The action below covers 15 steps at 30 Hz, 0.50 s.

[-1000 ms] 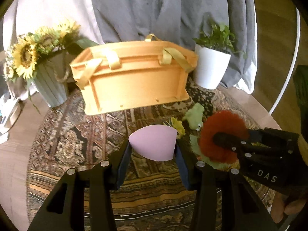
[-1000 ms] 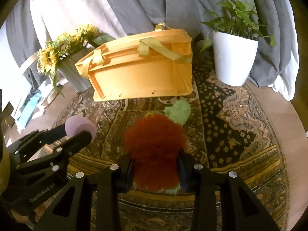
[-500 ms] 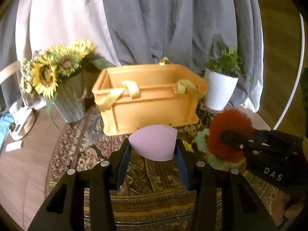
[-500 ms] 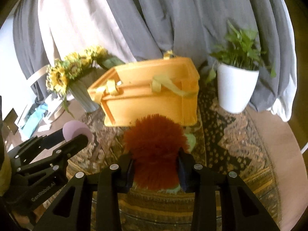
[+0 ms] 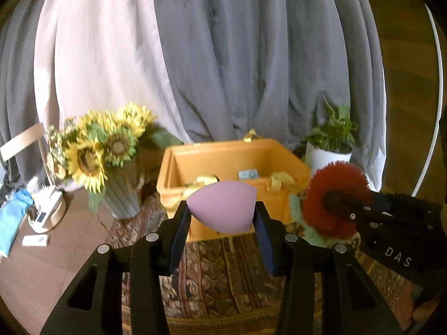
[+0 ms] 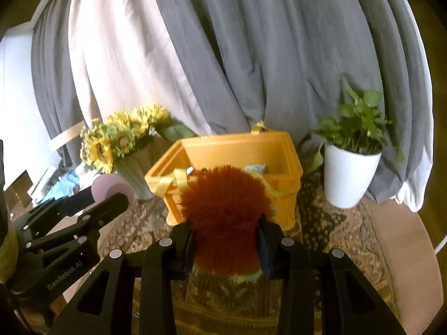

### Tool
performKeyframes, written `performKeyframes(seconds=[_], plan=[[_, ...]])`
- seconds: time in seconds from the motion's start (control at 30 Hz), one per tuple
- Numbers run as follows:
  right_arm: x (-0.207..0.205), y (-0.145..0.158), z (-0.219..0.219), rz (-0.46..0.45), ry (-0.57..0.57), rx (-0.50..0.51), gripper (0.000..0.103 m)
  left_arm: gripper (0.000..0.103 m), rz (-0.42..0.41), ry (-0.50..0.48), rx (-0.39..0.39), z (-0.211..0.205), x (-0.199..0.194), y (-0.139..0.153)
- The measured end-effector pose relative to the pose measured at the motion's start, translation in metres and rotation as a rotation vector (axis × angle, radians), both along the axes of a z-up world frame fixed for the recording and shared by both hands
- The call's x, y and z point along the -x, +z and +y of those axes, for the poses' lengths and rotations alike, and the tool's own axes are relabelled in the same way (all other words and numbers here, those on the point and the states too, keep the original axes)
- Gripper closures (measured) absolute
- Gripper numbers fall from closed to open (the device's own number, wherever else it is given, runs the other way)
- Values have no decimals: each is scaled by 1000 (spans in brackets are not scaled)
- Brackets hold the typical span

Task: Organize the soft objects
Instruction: 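Carry the sponge and pompom over the orange crate and lower them inside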

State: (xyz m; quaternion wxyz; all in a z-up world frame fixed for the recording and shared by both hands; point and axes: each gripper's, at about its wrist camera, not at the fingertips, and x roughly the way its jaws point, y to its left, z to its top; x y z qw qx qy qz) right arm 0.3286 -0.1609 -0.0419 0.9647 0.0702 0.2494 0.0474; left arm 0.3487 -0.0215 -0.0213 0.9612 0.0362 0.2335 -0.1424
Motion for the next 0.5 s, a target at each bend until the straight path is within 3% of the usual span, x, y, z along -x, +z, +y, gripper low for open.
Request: performKeyframes(seconds=[0.5], plan=[[-28,40,6,-121,-5,8,66,58,-106,12,3,6,-24,39]])
